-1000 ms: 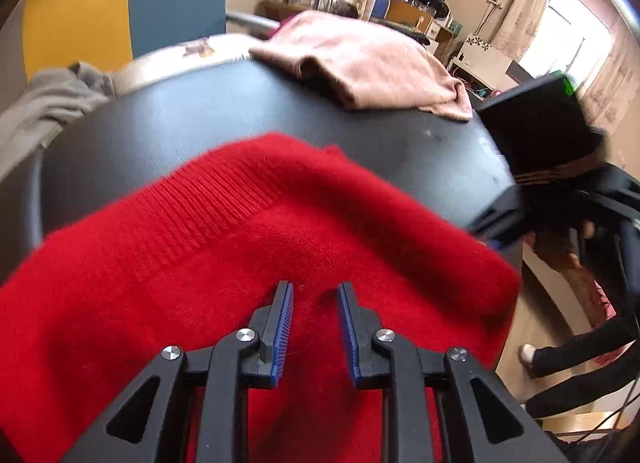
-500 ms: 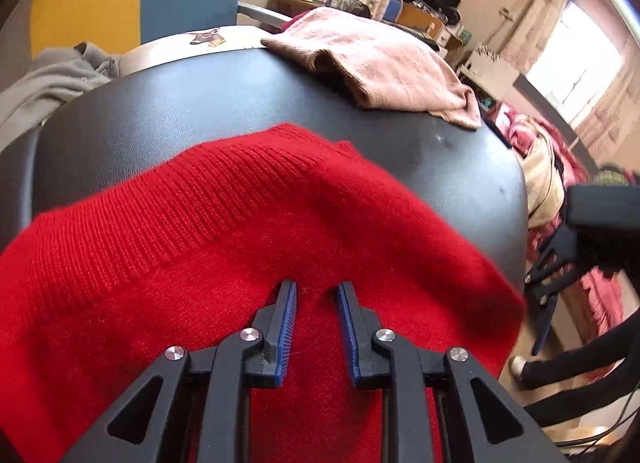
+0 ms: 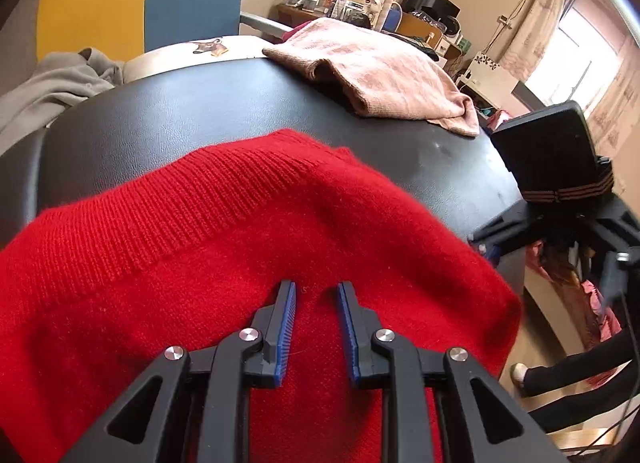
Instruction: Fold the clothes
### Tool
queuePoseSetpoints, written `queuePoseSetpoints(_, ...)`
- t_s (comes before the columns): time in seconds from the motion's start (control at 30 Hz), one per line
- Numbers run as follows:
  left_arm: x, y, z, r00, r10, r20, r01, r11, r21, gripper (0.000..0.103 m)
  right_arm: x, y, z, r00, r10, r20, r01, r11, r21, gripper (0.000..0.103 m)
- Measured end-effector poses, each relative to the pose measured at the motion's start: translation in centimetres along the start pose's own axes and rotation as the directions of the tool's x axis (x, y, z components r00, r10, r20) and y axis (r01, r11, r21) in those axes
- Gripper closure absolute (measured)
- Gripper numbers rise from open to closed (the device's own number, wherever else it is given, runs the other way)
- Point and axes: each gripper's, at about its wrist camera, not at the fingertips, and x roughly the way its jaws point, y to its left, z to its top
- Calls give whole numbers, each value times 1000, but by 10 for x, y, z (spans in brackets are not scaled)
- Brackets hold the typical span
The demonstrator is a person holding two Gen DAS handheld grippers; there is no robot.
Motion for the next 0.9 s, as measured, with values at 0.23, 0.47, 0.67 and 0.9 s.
queuePoseSetpoints(0.23,2,7,-2,999,-44,15,45,998,-47,81,39,31,-24,953,144,-266,-152,988,-11,0)
queuePoseSetpoints(0.47,-13,4,-7,998,-28,56,31,998,-56,81,-3,26,-18,959,-203,-198,207,978,-1,0)
queuePoseSetpoints(0.67,-56,11,-30,991,10,131,0,997,-75,81,-51,47,-5,874,-472,120,469,882,50,0)
queuePoseSetpoints(0.9,-87,43,-74,983,122,140,-101,983,-151,81,-16,32,46,741,-587,327,571,806,154,0)
